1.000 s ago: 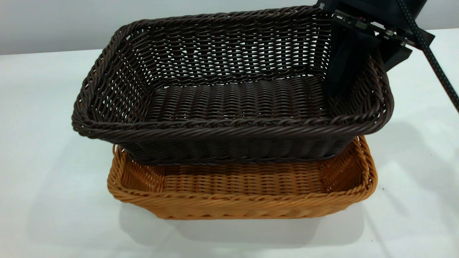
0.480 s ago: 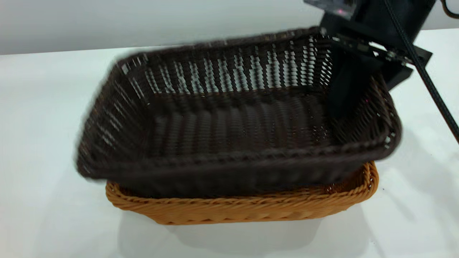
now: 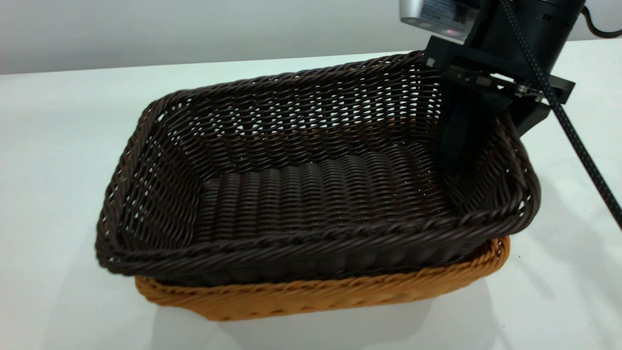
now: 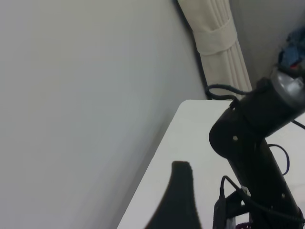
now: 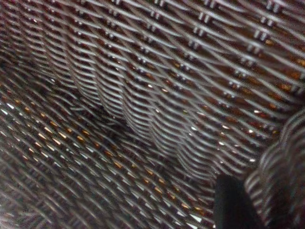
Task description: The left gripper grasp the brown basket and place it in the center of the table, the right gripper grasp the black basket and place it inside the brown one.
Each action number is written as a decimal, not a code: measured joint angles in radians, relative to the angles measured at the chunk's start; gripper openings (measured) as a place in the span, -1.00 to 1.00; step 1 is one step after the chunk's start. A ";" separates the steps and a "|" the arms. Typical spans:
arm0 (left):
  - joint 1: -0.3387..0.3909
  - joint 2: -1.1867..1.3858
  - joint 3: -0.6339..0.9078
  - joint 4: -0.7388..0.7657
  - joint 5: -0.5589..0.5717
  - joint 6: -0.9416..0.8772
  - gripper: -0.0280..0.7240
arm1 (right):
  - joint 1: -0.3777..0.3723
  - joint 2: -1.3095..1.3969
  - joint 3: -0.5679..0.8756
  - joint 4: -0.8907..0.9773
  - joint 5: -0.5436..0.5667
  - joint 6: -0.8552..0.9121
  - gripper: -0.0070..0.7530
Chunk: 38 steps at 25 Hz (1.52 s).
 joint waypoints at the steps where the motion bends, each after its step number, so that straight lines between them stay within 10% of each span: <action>1: 0.000 0.000 0.000 0.000 0.000 0.000 0.63 | 0.003 0.000 0.000 -0.006 0.000 -0.015 -0.33; 13: 0.000 0.000 0.001 0.000 0.005 -0.001 0.63 | 0.022 0.000 -0.013 -0.035 -0.065 -0.082 0.64; 27: 0.000 0.000 0.001 0.000 0.034 -0.016 0.63 | 0.020 -0.006 -0.287 -0.114 0.005 -0.015 0.74; 32: 0.000 0.000 0.001 0.062 0.085 -0.019 0.58 | 0.020 -0.011 -0.334 -0.068 0.005 -0.027 0.48; 38: 0.000 -0.002 0.001 0.080 0.164 -0.033 0.07 | 0.020 -0.016 -0.333 -0.027 0.005 -0.019 -0.52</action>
